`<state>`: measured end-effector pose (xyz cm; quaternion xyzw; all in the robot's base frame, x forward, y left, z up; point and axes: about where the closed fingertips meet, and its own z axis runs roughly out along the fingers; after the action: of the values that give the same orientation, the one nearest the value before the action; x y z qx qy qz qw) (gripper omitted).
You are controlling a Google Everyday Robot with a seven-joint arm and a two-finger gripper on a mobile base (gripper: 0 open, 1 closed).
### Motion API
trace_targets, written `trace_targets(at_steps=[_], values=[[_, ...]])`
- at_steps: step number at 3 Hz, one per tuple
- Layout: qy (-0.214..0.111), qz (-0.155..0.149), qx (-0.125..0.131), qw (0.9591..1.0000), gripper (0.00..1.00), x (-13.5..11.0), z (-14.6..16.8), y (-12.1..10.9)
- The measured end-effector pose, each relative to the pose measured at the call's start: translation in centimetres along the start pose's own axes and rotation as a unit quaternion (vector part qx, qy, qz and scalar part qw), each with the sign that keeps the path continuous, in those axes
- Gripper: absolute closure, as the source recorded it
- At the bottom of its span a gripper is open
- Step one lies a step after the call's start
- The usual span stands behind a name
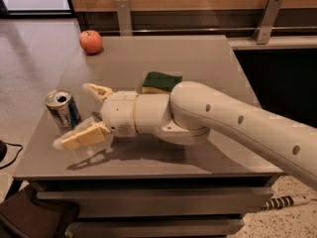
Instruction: Knock redbull can over
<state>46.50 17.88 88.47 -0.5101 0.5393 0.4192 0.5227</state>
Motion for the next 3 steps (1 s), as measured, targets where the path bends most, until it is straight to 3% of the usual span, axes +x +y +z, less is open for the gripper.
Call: trace_targets(at_steps=[1, 3], values=[[0.0, -0.001, -0.002, 1.0, 0.48, -0.15, 0.15, 0.18], [0.0, -0.004, -0.006, 1.0, 0.99, -0.39, 0.48, 0.51]])
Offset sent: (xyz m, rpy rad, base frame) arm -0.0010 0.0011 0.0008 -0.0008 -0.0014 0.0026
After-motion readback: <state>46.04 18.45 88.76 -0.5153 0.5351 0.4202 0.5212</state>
